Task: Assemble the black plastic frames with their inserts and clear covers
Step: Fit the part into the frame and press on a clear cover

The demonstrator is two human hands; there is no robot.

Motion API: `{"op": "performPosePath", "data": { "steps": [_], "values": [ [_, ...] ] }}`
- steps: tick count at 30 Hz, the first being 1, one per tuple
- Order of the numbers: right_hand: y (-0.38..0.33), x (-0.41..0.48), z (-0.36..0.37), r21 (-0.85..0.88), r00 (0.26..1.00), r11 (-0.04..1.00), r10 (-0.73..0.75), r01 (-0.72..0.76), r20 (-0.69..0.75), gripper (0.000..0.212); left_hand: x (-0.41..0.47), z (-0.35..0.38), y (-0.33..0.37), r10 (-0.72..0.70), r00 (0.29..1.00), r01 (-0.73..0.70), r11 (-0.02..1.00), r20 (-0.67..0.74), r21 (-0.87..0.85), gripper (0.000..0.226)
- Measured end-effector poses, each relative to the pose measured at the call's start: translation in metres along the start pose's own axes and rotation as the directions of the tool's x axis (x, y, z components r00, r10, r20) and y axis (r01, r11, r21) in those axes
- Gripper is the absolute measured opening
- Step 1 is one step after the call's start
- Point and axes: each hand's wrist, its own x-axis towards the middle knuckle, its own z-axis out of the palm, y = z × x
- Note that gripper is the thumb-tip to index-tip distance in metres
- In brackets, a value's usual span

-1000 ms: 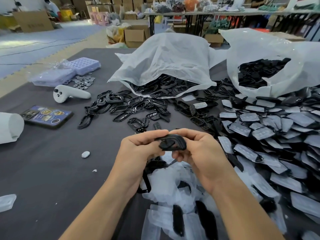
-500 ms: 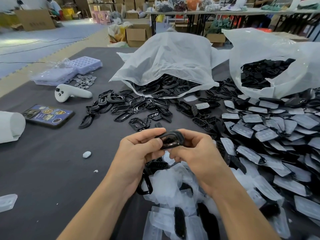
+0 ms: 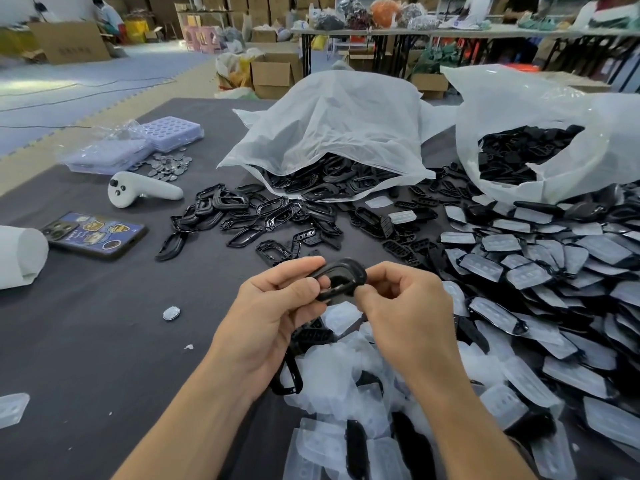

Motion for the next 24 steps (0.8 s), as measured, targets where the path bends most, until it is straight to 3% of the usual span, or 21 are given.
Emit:
{"op": "performPosePath", "data": {
  "steps": [4,9,13,15,19,21,24],
  "values": [
    [-0.004,0.000,-0.002,0.175,0.990,0.982,0.053,-0.076,0.131,0.022,0.000,-0.002,0.004,-0.022,1.000,0.022,0.999,0.007,0.028,0.030],
    [-0.008,-0.006,0.002,0.131,0.966,0.990,-0.082,0.051,0.245,0.028,-0.003,-0.002,0.003,-0.082,0.990,0.073,0.994,0.115,0.081,0.026],
    [-0.005,-0.006,0.006,0.091,0.962,0.990,-0.130,0.111,0.239,0.029,-0.003,0.000,0.003,-0.056,0.992,0.047,0.996,0.115,0.080,0.025],
    [-0.003,-0.005,0.003,0.151,0.965,0.985,-0.123,0.089,0.230,0.022,-0.002,-0.003,0.004,-0.036,0.998,0.032,0.997,0.057,0.065,0.025],
    [-0.001,0.001,-0.001,0.319,0.996,0.948,-0.035,0.007,0.082,0.009,0.001,-0.006,0.004,-0.016,1.000,0.017,0.997,-0.013,0.077,0.025],
    [0.000,0.004,-0.004,0.357,0.994,0.932,0.029,-0.066,0.107,0.028,0.001,-0.005,0.004,-0.008,1.000,0.010,0.996,-0.022,0.091,0.025],
    [0.000,0.005,-0.005,0.370,0.978,0.923,0.036,-0.111,0.205,0.037,0.000,-0.003,0.001,0.045,0.998,-0.040,0.989,-0.033,0.145,0.024]
  ]
}}
